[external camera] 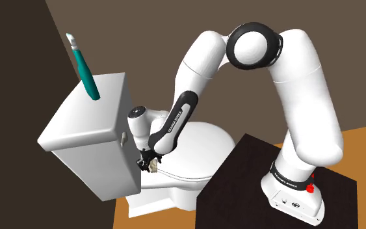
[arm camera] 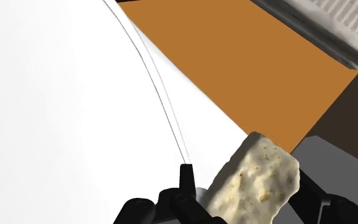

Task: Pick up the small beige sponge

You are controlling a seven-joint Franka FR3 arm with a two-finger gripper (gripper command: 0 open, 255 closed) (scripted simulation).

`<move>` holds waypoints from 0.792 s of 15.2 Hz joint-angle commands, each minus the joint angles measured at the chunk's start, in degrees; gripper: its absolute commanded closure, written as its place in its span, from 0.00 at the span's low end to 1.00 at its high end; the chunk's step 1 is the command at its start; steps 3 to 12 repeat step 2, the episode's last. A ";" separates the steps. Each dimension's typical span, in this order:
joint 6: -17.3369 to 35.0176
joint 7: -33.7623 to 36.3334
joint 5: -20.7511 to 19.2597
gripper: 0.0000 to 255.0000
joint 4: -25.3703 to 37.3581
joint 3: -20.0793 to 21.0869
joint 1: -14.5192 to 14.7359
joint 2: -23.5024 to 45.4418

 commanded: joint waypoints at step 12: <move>-0.70 -0.33 0.45 1.00 -0.16 0.39 -0.26 -0.85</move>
